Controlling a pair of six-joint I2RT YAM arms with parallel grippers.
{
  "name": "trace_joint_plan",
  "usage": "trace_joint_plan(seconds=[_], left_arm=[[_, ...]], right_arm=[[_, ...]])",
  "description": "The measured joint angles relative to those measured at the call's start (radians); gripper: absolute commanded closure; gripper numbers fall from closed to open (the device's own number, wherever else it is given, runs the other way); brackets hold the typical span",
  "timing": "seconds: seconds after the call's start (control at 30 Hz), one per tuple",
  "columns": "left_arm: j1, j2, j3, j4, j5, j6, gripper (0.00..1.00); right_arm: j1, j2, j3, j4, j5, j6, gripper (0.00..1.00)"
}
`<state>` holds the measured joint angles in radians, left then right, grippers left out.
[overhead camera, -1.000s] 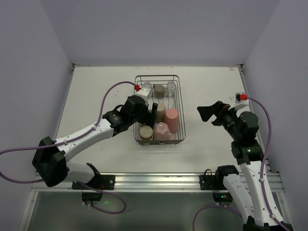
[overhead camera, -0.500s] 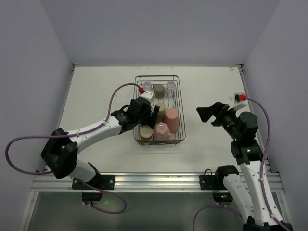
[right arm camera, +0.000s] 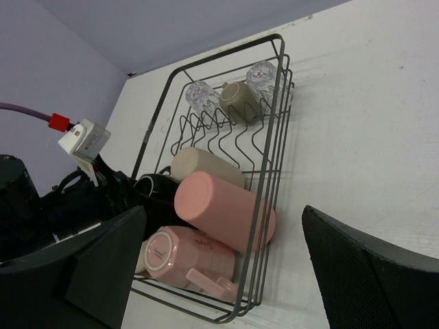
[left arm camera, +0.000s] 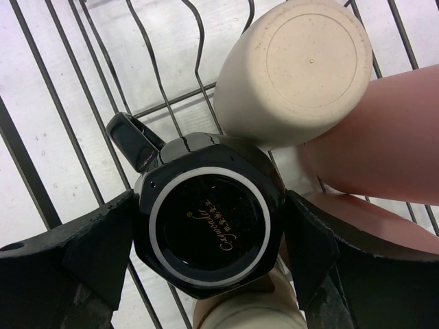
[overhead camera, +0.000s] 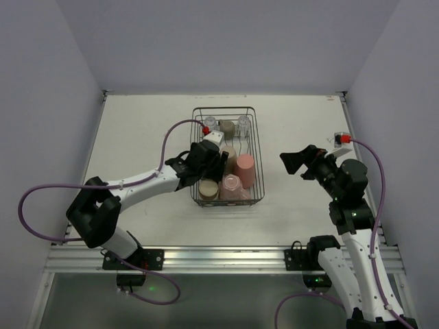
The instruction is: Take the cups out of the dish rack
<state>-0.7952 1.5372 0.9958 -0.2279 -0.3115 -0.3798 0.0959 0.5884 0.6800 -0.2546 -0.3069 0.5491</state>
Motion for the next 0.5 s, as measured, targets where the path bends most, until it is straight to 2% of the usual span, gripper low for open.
trace_joint_plan(seconds=[0.03,0.13,0.33,0.5], left_arm=[[-0.001,0.0,0.0,0.0,-0.003,0.0,0.61],[-0.004,-0.003,0.0,-0.002,-0.011,0.0,0.71],[-0.005,-0.055,0.0,-0.042,-0.018,0.001,0.83],[-0.005,-0.158,0.011,-0.063,-0.02,0.002,0.85]], right_arm=[[0.0,0.0,0.0,0.0,0.0,0.0,0.03],[0.0,-0.002,0.0,0.0,-0.002,0.001,0.03],[0.0,-0.002,0.0,0.006,-0.028,0.01,0.03],[0.0,-0.002,0.0,0.032,-0.052,0.028,0.03]])
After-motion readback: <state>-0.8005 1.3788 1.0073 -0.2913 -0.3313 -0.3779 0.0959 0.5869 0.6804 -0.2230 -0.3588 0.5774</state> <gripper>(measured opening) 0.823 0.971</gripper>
